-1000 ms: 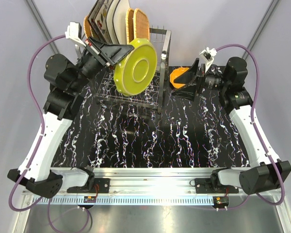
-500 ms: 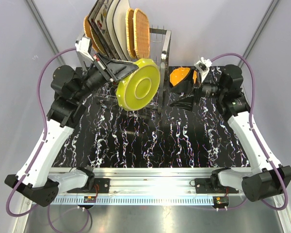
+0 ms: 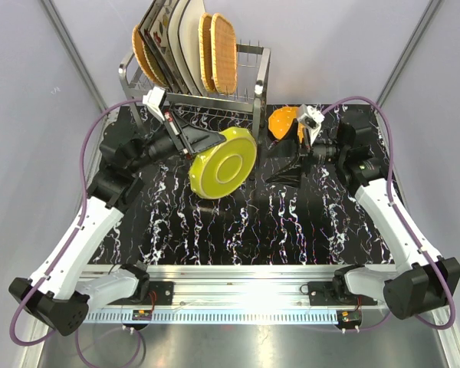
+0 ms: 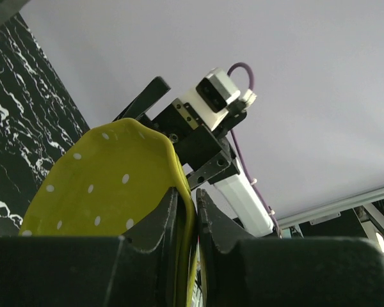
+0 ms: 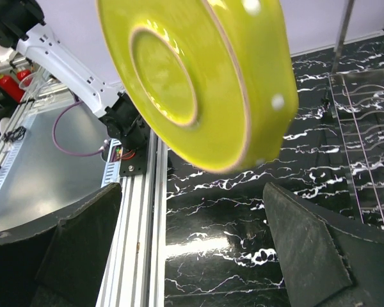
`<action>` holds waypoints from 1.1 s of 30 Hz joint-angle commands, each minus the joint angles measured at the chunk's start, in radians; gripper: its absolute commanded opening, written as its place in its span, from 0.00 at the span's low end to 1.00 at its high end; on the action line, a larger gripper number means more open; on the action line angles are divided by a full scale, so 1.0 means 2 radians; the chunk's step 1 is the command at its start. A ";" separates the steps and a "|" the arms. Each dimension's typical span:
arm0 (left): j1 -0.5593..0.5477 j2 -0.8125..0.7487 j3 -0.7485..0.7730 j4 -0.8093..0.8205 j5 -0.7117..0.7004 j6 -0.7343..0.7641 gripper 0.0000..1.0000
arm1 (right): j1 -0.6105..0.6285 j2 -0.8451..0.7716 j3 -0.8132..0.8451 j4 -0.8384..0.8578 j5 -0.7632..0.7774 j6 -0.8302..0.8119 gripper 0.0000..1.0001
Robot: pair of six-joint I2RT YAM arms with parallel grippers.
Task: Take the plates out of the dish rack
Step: Pass the plate from the left arm to the right
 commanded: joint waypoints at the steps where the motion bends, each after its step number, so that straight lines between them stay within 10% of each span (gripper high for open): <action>1: -0.004 -0.029 -0.009 0.105 0.028 -0.020 0.00 | 0.018 0.005 0.004 0.011 -0.008 -0.031 1.00; 33: -0.005 0.003 -0.046 0.168 0.090 -0.039 0.00 | 0.085 0.112 0.103 -0.077 -0.081 -0.167 0.98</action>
